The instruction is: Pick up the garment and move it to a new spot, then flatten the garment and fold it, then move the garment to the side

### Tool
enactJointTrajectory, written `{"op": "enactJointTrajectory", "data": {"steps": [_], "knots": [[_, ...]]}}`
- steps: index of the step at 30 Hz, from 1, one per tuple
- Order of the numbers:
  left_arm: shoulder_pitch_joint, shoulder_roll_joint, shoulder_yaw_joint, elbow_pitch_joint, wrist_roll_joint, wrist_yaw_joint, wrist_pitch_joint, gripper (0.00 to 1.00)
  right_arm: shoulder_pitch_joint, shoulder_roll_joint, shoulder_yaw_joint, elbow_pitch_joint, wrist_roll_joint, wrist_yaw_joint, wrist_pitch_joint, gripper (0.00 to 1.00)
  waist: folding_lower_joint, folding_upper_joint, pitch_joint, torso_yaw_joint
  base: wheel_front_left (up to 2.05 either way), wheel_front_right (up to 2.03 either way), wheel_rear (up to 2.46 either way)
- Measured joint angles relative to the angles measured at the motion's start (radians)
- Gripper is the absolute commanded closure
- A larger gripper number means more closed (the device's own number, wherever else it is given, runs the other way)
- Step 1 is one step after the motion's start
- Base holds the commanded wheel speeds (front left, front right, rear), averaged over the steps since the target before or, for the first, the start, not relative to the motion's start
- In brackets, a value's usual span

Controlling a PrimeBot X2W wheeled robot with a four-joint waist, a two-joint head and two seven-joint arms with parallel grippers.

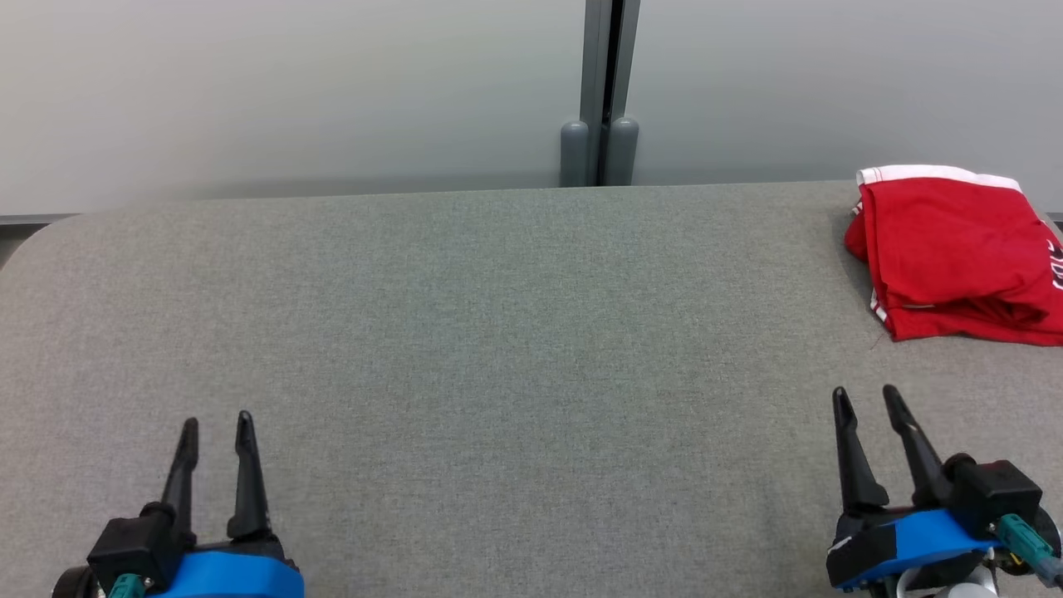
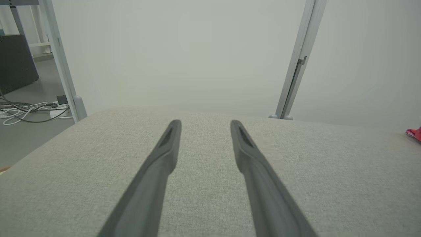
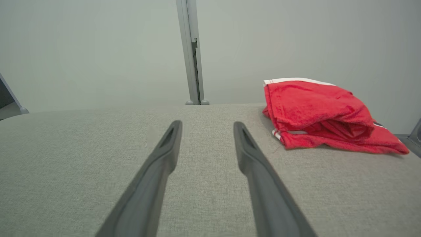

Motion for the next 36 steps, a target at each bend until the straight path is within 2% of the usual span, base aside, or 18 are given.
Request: {"op": "enactJointTrajectory", "data": {"steps": [5,20,36], "knots": [[0.017,-0.008,0.001,0.045,-0.012,0.000,0.011,1.00,0.005,0.005,-0.001,0.043,0.007,0.000,0.011,1.00,0.0001,0.0000,-0.001,0.000,0.00,0.00,0.00],[0.012,-0.011,0.002,0.048,-0.298,0.000,0.082,1.00,0.005,0.007,-0.008,0.041,0.295,0.000,0.082,1.00,0.0000,0.0000,-0.008,-0.001,0.00,0.00,0.00],[-0.009,-0.010,0.002,0.045,-0.558,0.000,0.146,1.00,0.004,0.008,-0.015,0.028,0.557,0.000,0.146,1.00,0.0000,0.0000,-0.017,-0.002,0.00,0.00,0.00]]}}
